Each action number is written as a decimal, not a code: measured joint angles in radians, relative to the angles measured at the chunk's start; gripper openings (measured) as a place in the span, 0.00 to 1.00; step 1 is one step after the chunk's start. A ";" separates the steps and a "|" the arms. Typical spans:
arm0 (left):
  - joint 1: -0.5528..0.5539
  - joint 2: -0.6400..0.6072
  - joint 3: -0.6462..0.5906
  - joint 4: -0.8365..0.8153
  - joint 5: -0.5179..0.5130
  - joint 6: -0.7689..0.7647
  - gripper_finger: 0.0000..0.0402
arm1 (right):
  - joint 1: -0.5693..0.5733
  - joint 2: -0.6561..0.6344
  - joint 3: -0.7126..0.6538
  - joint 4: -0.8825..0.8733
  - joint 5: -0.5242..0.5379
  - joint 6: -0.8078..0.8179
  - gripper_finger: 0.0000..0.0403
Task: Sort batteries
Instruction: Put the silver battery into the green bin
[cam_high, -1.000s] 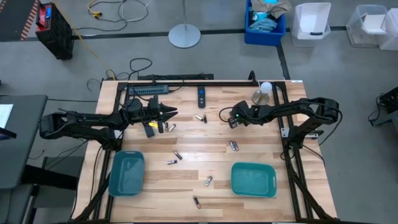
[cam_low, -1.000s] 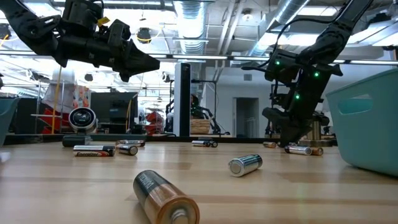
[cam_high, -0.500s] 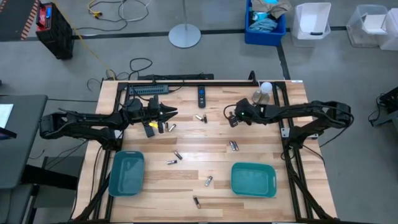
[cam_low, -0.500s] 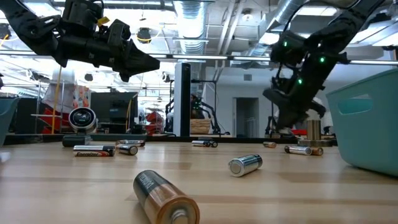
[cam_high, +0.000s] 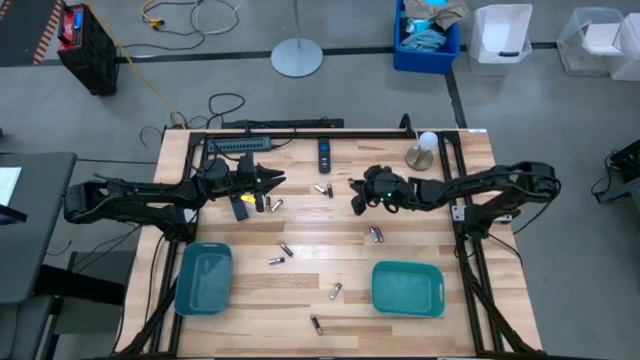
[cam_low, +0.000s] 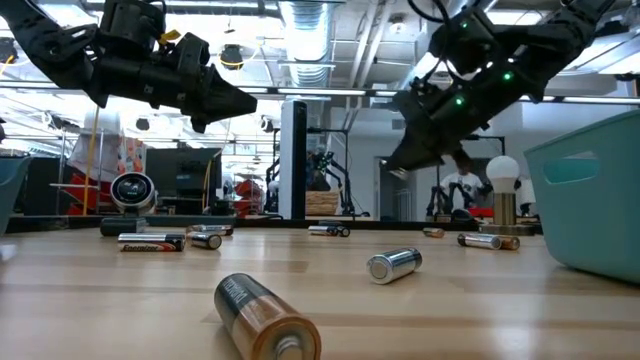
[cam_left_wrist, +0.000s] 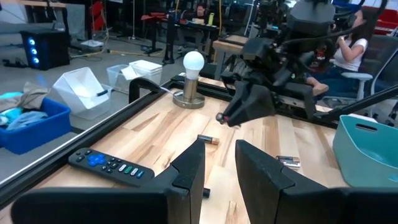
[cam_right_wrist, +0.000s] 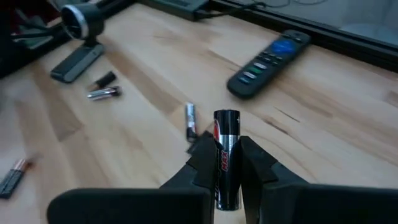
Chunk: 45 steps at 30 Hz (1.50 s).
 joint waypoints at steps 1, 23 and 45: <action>0.000 0.000 0.000 0.000 0.000 0.000 0.21 | 0.008 0.000 0.000 0.002 0.000 -0.004 0.13; -0.001 0.000 0.000 -0.071 0.020 -0.075 0.21 | 0.341 -0.005 0.054 0.057 -0.131 -0.274 0.13; -0.236 0.000 0.000 -0.068 -0.061 -0.093 0.21 | 0.871 -0.325 0.068 -0.648 -0.130 0.224 0.14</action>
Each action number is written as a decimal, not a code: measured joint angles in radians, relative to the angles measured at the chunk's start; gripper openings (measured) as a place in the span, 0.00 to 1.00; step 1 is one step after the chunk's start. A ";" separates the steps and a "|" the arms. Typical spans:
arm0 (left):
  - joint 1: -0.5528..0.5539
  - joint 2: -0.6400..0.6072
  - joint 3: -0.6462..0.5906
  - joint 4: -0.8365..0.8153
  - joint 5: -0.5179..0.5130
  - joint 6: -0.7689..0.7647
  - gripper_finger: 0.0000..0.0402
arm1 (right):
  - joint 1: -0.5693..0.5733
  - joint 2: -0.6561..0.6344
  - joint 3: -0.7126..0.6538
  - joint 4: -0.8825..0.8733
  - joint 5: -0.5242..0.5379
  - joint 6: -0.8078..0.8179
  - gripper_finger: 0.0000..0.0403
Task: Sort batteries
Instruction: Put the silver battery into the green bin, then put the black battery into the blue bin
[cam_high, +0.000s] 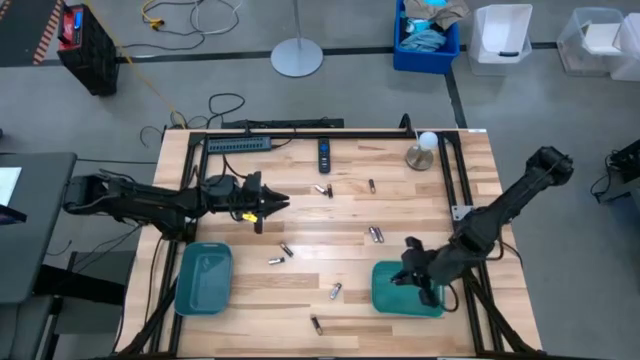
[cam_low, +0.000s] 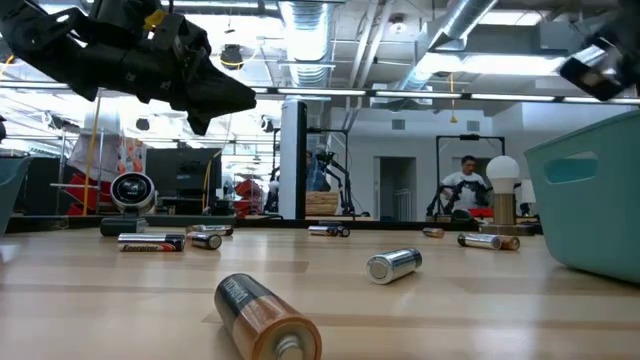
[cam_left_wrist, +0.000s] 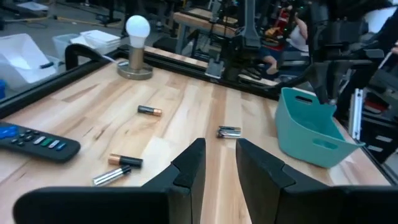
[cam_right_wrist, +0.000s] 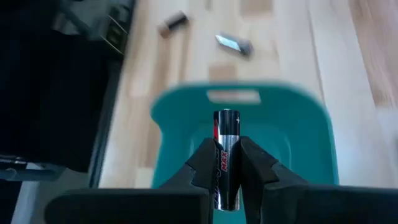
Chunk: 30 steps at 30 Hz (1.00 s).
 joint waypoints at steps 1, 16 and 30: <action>-0.008 0.000 0.000 -0.001 -0.010 0.004 0.21 | 0.013 0.003 0.000 -0.028 0.010 0.040 0.15; -0.083 0.000 0.000 -0.086 -0.023 0.026 0.20 | 0.043 0.026 0.000 -0.070 0.033 0.171 0.40; -0.211 0.000 0.078 -0.482 -0.138 0.010 0.31 | -0.047 0.028 0.000 0.163 0.113 -0.087 0.44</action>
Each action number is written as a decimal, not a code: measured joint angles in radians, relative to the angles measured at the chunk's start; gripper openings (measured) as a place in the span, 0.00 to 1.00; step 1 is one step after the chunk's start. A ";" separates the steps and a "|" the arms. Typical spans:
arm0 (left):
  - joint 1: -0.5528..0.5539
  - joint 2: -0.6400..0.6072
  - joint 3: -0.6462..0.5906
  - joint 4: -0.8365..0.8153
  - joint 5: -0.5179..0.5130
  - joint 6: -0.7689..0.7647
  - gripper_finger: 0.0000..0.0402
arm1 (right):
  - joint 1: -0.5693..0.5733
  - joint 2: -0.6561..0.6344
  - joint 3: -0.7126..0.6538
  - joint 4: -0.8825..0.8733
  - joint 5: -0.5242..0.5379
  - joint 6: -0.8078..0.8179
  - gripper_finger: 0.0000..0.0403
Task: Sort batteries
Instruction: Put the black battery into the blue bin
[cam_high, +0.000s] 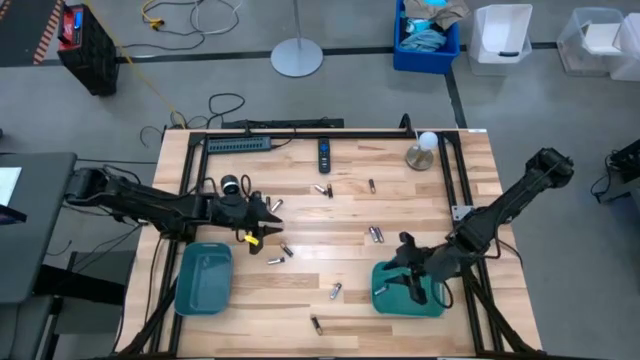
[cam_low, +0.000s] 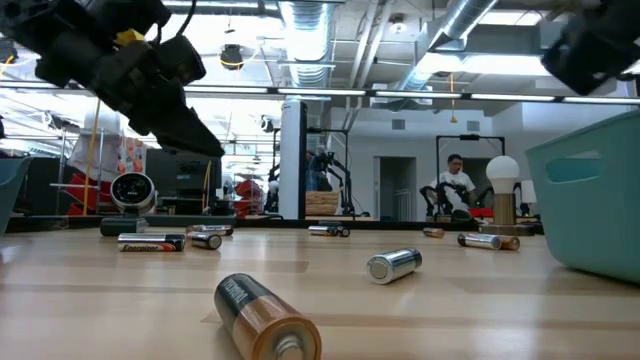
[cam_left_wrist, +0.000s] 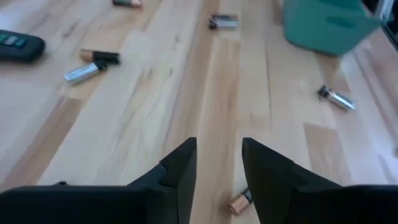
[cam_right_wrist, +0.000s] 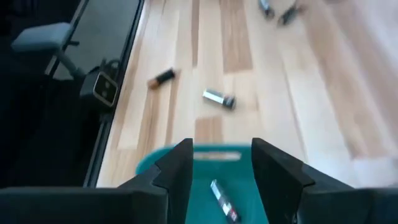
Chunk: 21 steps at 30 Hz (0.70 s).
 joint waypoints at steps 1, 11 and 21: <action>-0.008 0.000 0.012 -0.026 0.000 0.013 0.32 | -0.010 0.000 0.000 0.015 0.000 -0.023 0.44; -0.104 0.087 0.091 -0.107 -0.013 0.137 0.33 | -0.109 0.000 0.000 0.211 0.023 -0.277 0.44; -0.157 0.342 0.235 -0.214 -0.050 0.260 0.33 | -0.158 0.001 0.000 0.351 0.023 -0.412 0.44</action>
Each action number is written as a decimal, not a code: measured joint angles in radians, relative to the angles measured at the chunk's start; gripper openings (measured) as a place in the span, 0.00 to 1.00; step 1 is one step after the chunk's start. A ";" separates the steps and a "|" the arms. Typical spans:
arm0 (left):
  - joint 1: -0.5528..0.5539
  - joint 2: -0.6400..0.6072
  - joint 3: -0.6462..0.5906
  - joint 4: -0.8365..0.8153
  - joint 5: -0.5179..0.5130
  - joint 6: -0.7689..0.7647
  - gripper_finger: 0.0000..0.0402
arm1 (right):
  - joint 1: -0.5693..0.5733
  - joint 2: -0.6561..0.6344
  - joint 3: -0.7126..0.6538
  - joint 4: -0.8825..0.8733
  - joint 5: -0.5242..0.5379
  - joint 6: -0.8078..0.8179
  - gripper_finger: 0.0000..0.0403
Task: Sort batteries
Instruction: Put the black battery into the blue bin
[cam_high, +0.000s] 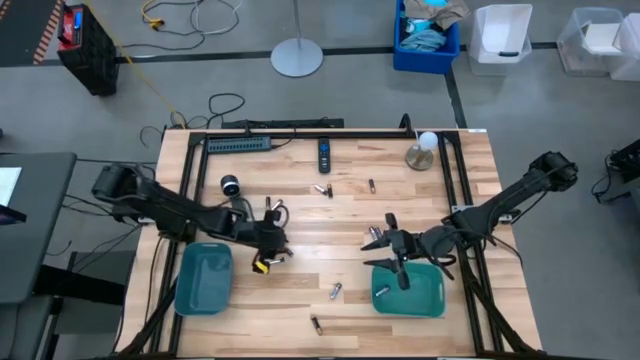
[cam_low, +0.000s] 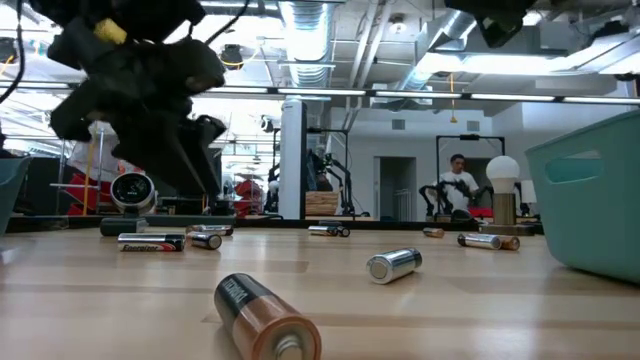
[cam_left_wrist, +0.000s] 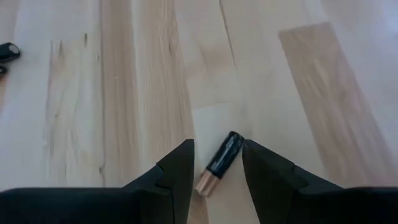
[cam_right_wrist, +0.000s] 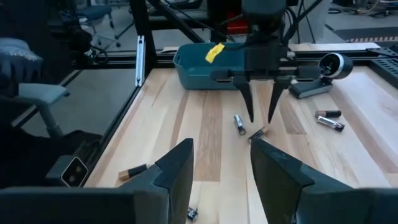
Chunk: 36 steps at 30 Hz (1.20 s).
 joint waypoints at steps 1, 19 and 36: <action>0.000 0.018 0.010 0.000 0.001 0.010 0.33 | 0.000 0.004 0.000 -0.002 0.000 0.000 0.44; 0.003 0.169 0.076 -0.070 0.011 0.060 0.33 | 0.007 0.019 -0.001 -0.008 -0.001 0.010 0.44; 0.054 0.165 0.057 -0.103 0.021 0.025 0.28 | 0.007 0.019 -0.001 -0.008 -0.002 0.010 0.44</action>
